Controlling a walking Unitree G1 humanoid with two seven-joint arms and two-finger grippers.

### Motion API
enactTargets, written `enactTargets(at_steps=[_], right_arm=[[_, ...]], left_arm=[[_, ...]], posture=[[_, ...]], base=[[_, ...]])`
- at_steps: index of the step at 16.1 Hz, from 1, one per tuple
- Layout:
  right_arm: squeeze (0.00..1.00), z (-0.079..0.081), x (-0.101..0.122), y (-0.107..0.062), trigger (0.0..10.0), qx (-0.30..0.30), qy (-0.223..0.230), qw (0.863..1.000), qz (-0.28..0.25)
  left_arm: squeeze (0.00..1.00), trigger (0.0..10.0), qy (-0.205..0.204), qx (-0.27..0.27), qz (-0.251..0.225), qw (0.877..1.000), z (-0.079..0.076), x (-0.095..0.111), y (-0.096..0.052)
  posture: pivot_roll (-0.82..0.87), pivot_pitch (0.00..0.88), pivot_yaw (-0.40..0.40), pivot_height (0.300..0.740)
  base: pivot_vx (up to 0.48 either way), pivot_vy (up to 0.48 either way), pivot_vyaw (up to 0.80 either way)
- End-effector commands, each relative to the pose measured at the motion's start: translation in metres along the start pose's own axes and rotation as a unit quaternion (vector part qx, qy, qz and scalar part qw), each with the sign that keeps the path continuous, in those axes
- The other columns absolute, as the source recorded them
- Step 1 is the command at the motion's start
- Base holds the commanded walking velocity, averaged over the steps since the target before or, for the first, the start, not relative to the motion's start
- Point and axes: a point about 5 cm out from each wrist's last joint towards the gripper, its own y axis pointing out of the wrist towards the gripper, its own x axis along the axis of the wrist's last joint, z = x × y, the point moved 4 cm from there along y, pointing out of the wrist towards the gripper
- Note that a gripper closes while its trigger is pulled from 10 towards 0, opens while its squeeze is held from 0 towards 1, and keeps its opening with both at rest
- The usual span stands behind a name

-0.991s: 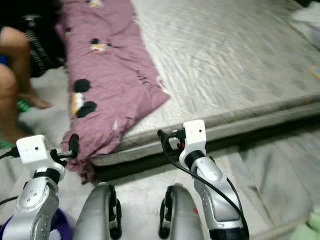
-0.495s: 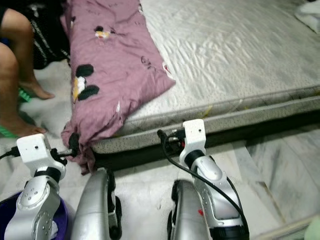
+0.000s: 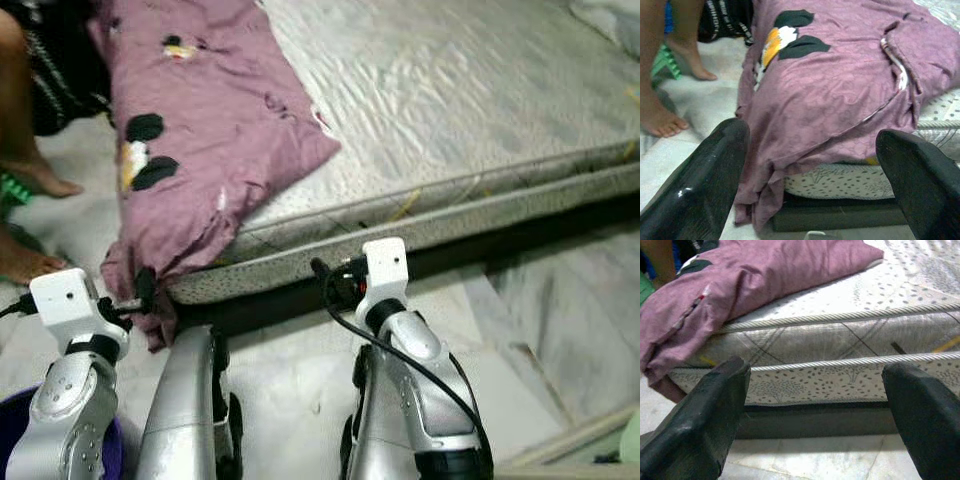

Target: Clean up the room

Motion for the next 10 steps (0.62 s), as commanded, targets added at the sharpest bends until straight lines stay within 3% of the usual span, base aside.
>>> enactTargets(at_steps=[1,4,8,10], right_arm=[[0.00,-0.0019,-0.0036,-0.0010,10.0,-0.002,0.007,1.000,0.005],[0.00,0.0002,-0.0036,-0.0003,10.0,0.004,0.003,1.000,0.005],[0.00,0.0011,-0.0034,0.0006,10.0,0.005,0.005,1.000,0.003],[0.00,0.0005,-0.0039,0.0015,10.0,0.003,0.011,1.000,0.004]], left_arm=[[0.00,10.0,0.001,0.000,-0.002,1.000,0.0013,0.0006,-0.0011],[0.00,10.0,0.002,-0.002,-0.001,1.000,0.0011,0.0005,-0.0008],[0.00,10.0,0.003,-0.004,0.000,1.000,0.0010,0.0002,0.0007],[0.00,10.0,0.005,-0.007,0.001,1.000,0.0005,-0.0003,0.0021]], posture=[[0.00,0.203,-0.007,0.534],[0.00,0.205,-0.006,0.534],[0.00,0.205,-0.001,0.534],[0.00,0.204,0.001,0.534]], base=[[0.341,0.000,0.00],[0.354,0.000,0.00],[0.341,0.000,0.80],[0.322,0.000,0.00]])
